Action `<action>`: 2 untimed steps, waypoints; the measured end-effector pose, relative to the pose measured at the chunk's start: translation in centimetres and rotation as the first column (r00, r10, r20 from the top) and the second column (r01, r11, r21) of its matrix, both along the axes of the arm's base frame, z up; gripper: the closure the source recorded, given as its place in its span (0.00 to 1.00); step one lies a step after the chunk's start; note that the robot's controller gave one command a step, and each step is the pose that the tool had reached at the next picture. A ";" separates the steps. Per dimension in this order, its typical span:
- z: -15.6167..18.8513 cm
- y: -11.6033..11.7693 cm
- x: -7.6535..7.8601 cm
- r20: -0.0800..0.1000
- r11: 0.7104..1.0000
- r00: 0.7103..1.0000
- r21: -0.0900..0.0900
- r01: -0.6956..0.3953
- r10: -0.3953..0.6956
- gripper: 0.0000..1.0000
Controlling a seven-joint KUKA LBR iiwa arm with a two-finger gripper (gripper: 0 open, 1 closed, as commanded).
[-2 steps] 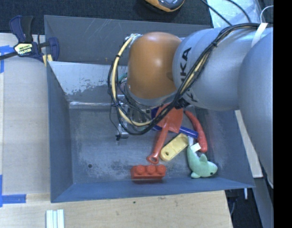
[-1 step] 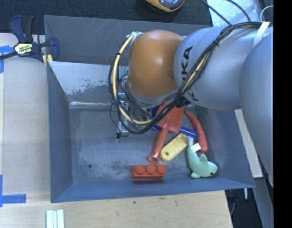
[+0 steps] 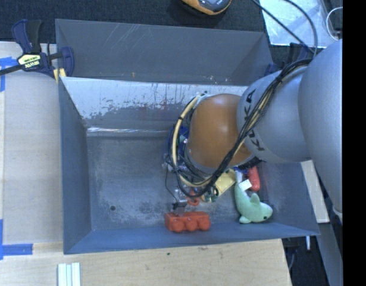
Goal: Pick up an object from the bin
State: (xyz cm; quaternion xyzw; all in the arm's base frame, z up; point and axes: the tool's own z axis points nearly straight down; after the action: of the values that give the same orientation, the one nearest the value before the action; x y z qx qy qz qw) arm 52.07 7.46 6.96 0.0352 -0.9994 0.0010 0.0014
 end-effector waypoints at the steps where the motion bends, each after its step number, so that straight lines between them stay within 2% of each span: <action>1: 4.4 -4.1 -0.4 0.010 0.992 0.992 0.003 -0.125 0.125 0.00; 2: 3.1 -11.7 7.3 0.003 0.946 0.946 -0.003 -0.326 0.326 0.00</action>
Offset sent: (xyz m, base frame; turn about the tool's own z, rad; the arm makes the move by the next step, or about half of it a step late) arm 0.0718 -0.1131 0.0304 -0.3369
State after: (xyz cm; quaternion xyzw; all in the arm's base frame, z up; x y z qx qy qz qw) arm 59.38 -4.21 10.03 0.1996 -0.9799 0.0024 -0.0005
